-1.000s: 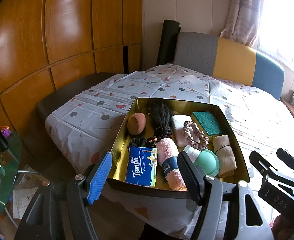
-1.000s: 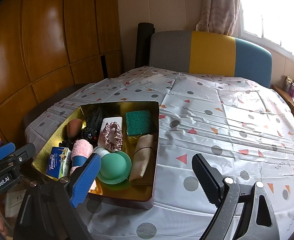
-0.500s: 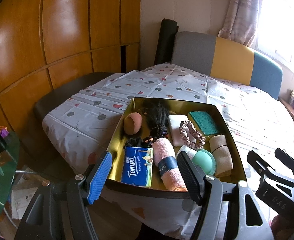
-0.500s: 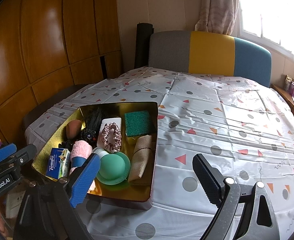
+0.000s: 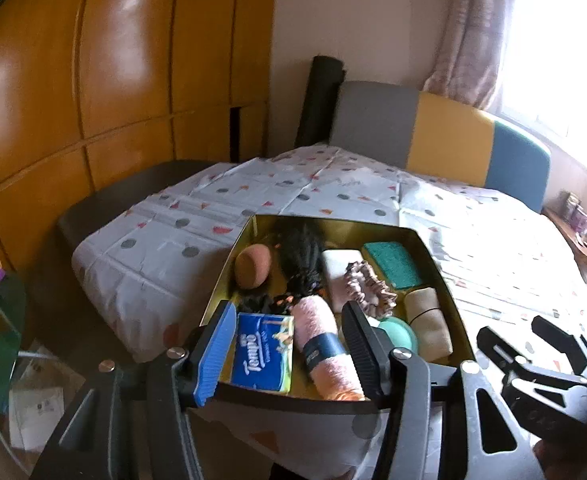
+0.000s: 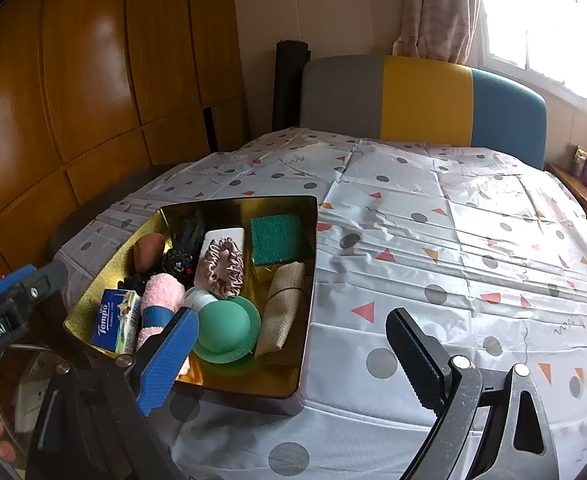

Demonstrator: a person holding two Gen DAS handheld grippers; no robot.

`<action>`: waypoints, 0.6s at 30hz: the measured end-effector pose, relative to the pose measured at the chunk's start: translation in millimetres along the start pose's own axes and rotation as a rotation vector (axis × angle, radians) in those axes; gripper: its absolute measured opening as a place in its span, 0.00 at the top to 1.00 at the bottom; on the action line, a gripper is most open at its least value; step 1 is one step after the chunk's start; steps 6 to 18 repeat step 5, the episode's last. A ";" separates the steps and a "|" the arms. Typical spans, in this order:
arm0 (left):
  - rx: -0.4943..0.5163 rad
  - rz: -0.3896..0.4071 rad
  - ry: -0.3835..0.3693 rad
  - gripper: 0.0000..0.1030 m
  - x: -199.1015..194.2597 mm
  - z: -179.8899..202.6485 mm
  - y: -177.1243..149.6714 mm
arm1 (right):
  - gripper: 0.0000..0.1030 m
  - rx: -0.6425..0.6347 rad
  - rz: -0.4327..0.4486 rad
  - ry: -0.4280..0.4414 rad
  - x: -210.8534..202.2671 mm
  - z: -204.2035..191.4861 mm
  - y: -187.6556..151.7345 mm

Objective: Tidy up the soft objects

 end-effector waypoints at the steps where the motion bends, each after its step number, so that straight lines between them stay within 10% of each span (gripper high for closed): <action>1: 0.005 0.007 0.001 0.47 -0.6 1.2 1.8 | 0.07 0.002 -0.003 0.000 0.8 0.6 -0.7; 18: 0.011 -0.010 0.014 0.47 2.6 -0.2 3.5 | 0.07 -0.004 -0.002 -0.004 0.5 4.0 0.0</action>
Point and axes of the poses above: each gripper's, at about its wrist camera, not at the fingertips, and x roughly the way its jaws point, z to its right, y to its top, the point moved 10 cm from there along x, roughly the way its jaws point, and after that the axes turned 4 degrees about -y, right-handed, at the moved point
